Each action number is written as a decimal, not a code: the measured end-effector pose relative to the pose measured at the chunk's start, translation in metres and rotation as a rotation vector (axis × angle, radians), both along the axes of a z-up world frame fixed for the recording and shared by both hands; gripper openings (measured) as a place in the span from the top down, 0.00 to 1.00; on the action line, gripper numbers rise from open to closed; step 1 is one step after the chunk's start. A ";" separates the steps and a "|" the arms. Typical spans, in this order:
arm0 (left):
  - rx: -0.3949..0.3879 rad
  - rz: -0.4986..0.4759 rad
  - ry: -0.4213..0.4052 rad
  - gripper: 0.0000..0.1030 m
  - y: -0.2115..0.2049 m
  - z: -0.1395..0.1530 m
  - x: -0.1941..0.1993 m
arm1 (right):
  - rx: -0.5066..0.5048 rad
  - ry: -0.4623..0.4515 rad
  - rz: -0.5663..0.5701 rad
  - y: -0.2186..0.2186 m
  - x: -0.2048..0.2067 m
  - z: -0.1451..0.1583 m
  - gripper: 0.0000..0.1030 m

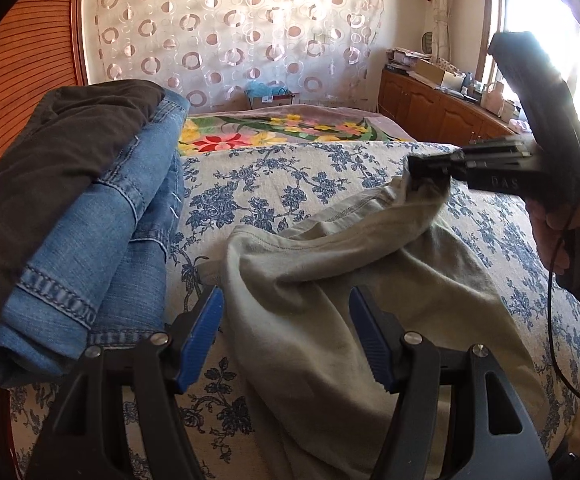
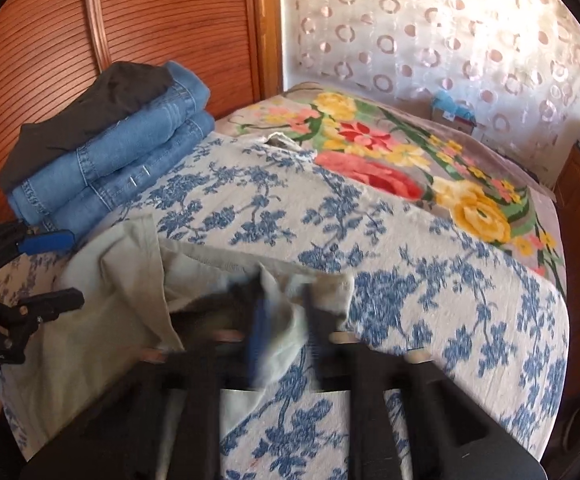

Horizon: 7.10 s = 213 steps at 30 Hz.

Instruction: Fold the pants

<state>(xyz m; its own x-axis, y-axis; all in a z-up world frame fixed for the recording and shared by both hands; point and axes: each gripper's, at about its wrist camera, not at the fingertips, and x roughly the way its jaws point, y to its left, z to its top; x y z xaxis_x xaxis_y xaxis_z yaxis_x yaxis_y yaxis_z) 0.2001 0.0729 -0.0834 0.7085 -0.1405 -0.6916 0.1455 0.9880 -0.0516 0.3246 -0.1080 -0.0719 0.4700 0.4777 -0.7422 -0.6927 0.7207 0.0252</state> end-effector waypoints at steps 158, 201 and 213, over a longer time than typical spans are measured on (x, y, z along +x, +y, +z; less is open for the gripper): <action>-0.077 -0.083 0.033 0.77 0.002 -0.006 -0.165 | 0.101 -0.056 -0.057 -0.057 -0.247 -0.002 0.80; -0.033 -0.056 0.007 0.57 0.017 0.012 -0.024 | 0.064 -0.040 -0.164 -0.028 -0.170 -0.030 0.52; 0.004 -0.052 0.042 0.85 0.019 0.021 0.022 | 0.133 0.018 -0.177 -0.041 -0.162 -0.032 0.52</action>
<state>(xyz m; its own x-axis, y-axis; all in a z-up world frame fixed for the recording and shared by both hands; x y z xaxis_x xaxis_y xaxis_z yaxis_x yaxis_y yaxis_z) 0.2219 0.0923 -0.0621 0.6708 -0.1735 -0.7210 0.1950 0.9793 -0.0543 0.1625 -0.1486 -0.1043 0.5428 0.4832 -0.6869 -0.5541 0.8207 0.1395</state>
